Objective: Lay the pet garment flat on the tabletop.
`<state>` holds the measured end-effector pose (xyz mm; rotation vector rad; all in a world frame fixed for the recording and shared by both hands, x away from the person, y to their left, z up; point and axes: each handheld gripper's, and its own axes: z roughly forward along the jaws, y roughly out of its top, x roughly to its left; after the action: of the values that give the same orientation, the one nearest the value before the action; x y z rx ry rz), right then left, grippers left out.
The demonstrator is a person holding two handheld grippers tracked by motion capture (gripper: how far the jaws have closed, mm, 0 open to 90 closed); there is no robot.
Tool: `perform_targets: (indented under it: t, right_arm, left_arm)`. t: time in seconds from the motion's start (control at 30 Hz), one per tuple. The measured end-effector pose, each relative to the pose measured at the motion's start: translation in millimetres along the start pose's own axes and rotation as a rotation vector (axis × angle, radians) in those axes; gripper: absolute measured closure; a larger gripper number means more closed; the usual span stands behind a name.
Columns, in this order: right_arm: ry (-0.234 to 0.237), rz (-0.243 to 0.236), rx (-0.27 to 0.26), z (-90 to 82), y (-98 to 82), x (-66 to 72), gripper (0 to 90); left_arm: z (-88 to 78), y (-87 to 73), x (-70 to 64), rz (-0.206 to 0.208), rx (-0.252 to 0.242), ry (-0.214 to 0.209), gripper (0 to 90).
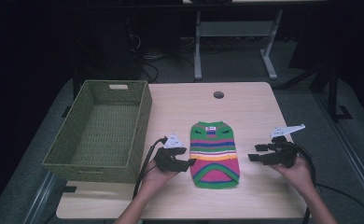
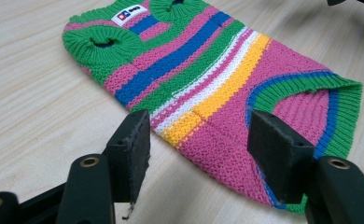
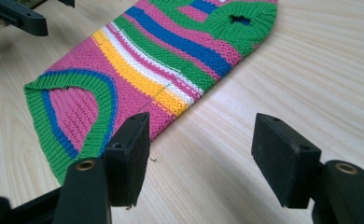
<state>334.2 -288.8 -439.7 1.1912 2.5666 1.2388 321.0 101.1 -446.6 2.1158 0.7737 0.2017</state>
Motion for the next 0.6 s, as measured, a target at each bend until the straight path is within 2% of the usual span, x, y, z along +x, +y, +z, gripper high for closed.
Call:
perform_targets:
  t: [0.13,0.27,0.6]
  right_arm:
    - [-0.013,0.019,0.001,-2.6,-4.3,-0.3,33.4]
    - [-0.014,0.007,-0.016,-6.2,-7.4,2.6,33.2]
    - [-0.015,0.002,-0.018,-14.1,-23.8,8.5,30.5]
  left_arm:
    - [-0.2,-2.1,-0.8,-0.003,0.013,-0.002,32.1]
    - [-1.1,-5.8,-2.4,-0.023,0.006,-0.011,29.9]
    - [-10.5,-10.9,-5.1,-0.016,0.010,-0.010,26.8]
